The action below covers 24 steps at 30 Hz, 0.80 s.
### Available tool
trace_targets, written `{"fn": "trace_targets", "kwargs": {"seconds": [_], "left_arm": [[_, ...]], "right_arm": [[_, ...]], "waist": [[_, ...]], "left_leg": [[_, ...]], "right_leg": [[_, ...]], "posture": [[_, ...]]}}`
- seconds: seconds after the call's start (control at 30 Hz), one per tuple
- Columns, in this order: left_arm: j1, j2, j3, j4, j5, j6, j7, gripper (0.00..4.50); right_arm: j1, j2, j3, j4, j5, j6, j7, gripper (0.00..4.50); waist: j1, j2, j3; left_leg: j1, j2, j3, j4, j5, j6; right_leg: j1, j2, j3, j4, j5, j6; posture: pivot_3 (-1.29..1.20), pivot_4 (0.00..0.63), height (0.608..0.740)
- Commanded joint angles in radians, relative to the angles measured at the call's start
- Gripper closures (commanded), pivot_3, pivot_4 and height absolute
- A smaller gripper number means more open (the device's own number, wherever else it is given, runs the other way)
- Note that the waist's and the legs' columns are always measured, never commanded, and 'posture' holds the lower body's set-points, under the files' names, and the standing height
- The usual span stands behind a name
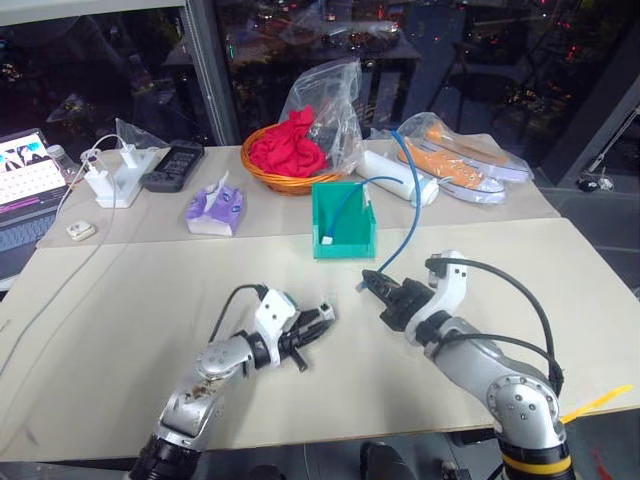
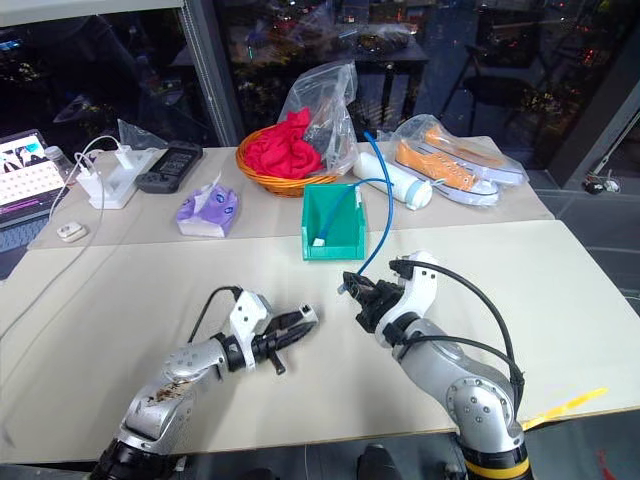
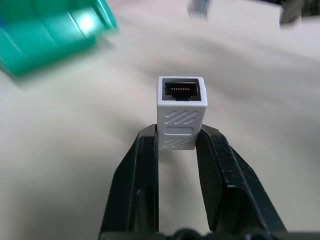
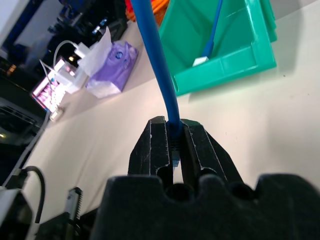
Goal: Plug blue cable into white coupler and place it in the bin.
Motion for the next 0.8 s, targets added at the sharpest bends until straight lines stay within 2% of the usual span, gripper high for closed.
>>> {"fn": "trace_targets", "kwargs": {"seconds": [0.03,0.23,0.4,0.6,0.8], "left_arm": [[-0.06,-0.022,-0.03,0.042,0.017,-0.02,-0.029,3.89],[-0.119,-0.085,-0.086,0.166,0.045,-0.082,-0.083,3.89],[-0.108,-0.1,-0.096,0.186,0.034,-0.096,-0.121,3.89],[-0.092,-0.093,-0.099,0.177,0.049,-0.1,-0.132,3.89],[-0.093,-0.098,-0.101,0.175,0.053,-0.099,-0.125,3.89]], "right_arm": [[0.009,-0.004,-0.041,-0.094,0.029,0.002,-0.026,4.5],[0.017,-0.005,-0.012,-0.148,0.114,0.036,-0.086,4.5],[0.026,-0.019,0.012,-0.171,0.139,0.064,-0.125,4.5],[0.041,-0.082,0.046,-0.178,0.085,0.115,-0.138,4.5],[0.055,-0.085,0.053,-0.18,0.082,0.125,-0.148,4.5]], "waist": [[0.007,0.0,0.0],[0.001,0.0,0.0],[0.001,0.0,0.0],[0.003,0.0,0.0],[0.003,0.0,0.0]], "left_leg": [[0.0,0.0,0.0,0.0,0.0,0.0],[0.0,0.0,0.0,0.0,0.0,0.0],[0.0,0.0,0.0,0.0,0.0,0.0],[0.0,0.0,0.0,0.0,0.0,0.0],[0.0,0.0,0.0,0.0,0.0,0.0]], "right_leg": [[0.0,0.0,0.0,0.0,0.0,0.0],[0.001,0.0,0.0,0.001,0.0,0.0],[0.001,0.0,0.0,0.001,0.0,0.0],[0.001,0.0,0.0,0.0,0.0,0.0],[0.001,0.0,0.0,0.0,0.0,0.0]], "posture": [[0.0,0.15,0.723],[0.0,0.15,0.723],[0.0,0.15,0.723],[0.0,0.15,0.723],[0.0,0.15,0.723]]}}
